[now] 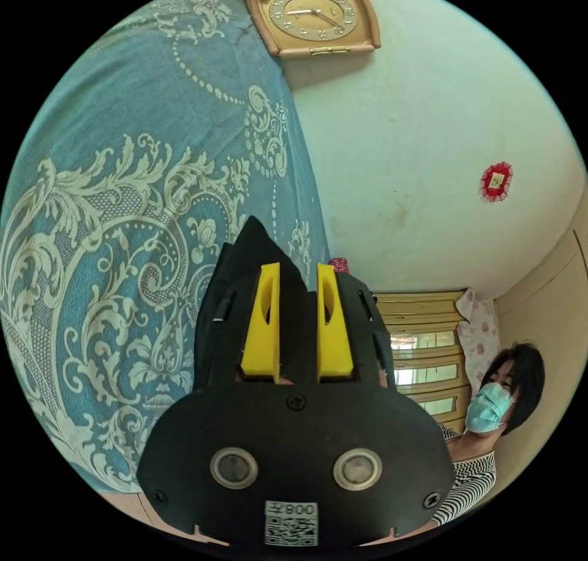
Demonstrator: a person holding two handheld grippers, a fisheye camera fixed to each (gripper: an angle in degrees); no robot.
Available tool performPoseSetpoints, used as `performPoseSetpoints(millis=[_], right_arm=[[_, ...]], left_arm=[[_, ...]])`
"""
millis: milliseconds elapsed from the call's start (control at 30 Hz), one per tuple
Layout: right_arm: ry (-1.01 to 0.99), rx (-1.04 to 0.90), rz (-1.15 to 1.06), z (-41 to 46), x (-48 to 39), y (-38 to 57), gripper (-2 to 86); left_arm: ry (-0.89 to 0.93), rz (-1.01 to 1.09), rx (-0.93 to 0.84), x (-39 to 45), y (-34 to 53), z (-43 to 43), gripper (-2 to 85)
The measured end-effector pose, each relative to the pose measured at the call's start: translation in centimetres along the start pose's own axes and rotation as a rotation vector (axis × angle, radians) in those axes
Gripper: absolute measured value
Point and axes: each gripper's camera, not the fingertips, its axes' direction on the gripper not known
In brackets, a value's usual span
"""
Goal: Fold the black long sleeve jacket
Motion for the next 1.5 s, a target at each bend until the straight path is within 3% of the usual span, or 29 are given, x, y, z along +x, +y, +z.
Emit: performPoseSetpoints(millis=[133,267,433,533,700,833,933,1033,1167,1333,1500], right_arm=[[0.071,0.063,-0.127,1.5,-5.6,0.6,3.4],[0.299,-0.154,-0.292,10.7,-11.6,0.9,0.8],[0.589,-0.337,-0.433,22.0,-15.5,0.9,0.2],[0.772,-0.429,-0.455,27.2,-16.0,0.5,0.1],[0.783,-0.417,-0.467,29.5,-19.0,0.5,0.0],[0.743,-0.325,-0.58,29.6,-25.5,3.6,0.0],[0.772,-0.331,-0.666,31.9,-28.5,6.8,0.1],[0.867,-0.47,-0.663,36.5,-28.2,7.6,0.1],[0.875,-0.515,-0.632,38.2,-29.9,6.8,0.1],[0.85,-0.427,-0.694,35.3,-35.7,9.2,0.1],[0.869,-0.473,-0.66,34.8,-36.2,13.7,0.2]], left_arm=[[-0.052,0.14,-0.04,4.3,1.1,2.8,5.5],[-0.289,0.349,-0.231,9.2,3.1,10.4,1.6],[-0.584,0.452,-0.316,11.1,3.5,17.7,0.5],[-0.645,0.453,-0.353,11.0,3.6,20.3,0.3],[-0.612,0.475,-0.28,13.4,5.5,20.8,0.1],[-0.424,0.624,-0.238,18.0,10.6,20.8,0.1],[-0.536,0.714,-0.315,19.3,14.6,23.5,0.2],[-0.708,0.737,-0.449,18.5,16.6,27.0,0.2],[-0.703,0.736,-0.448,20.1,17.6,26.9,0.2],[-0.726,0.878,-0.384,23.5,22.8,24.5,0.2],[-0.866,0.892,-0.464,21.5,27.6,25.1,0.2]])
